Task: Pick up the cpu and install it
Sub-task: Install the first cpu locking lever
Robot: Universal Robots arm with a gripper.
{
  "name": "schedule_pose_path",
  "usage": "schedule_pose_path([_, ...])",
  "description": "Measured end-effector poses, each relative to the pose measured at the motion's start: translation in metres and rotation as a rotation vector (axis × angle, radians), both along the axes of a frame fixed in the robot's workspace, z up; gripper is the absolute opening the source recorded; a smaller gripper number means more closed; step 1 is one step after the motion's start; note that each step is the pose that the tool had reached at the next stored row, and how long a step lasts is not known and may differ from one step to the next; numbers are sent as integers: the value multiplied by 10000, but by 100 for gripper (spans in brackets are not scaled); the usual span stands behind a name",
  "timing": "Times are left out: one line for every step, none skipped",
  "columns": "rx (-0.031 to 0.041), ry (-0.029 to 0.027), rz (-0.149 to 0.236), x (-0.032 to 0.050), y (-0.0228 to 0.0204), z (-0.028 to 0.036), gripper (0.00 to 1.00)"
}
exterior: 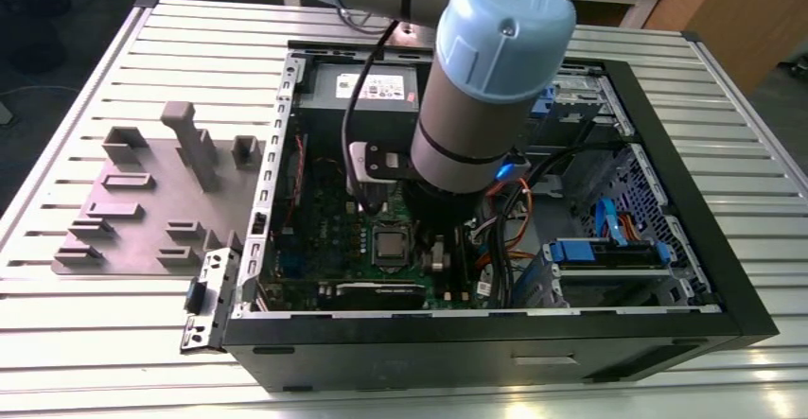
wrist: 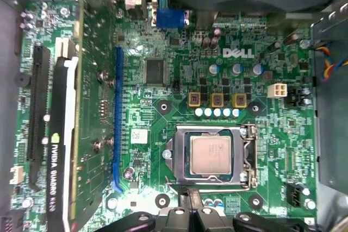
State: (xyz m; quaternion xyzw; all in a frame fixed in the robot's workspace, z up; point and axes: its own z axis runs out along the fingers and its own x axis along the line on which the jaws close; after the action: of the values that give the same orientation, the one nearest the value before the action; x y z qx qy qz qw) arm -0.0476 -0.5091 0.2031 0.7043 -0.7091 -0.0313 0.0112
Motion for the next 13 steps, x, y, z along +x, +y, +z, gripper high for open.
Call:
schedule_pose_path([-1, 0, 0, -1, 0, 25, 11])
schedule_pose_path([0, 0, -1, -1, 0, 52, 11])
schedule_pose_path([-1, 0, 0, -1, 0, 83, 11])
schedule_pose_path([-1, 1, -1, -1, 0, 108, 11])
schedule_pose_path([0, 0, -1, -1, 0, 127, 11])
schedule_pose_path([1, 0, 0, -1, 0, 132, 11])
schedule_pose_path([1, 0, -1, -1, 0, 132, 11])
schedule_pose_path([2, -1, -1, -1, 1, 132, 11])
schedule_pose_path([1, 0, -1, -1, 0, 132, 11])
schedule_pose_path([1, -1, -1, -1, 0, 132, 11])
schedule_pose_path([0, 0, -1, -1, 0, 133, 11])
schedule_pose_path([0, 0, -1, -1, 0, 133, 11])
schedule_pose_path([0, 0, -1, -1, 0, 133, 11])
